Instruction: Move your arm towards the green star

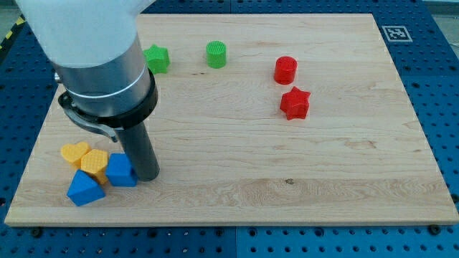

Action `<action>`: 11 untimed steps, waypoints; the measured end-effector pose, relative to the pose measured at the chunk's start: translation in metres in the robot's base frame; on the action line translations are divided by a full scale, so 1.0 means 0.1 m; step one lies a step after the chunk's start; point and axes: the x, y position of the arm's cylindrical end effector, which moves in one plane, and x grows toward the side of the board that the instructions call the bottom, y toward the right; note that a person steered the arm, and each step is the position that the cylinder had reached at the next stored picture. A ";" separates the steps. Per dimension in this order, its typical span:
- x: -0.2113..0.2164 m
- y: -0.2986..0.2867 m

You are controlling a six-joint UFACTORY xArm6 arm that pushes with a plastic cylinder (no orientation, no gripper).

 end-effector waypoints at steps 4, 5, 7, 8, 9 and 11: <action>0.00 0.83; 0.00 0.94; -0.22 0.94; -0.69 0.92; -1.19 0.67; -1.64 0.35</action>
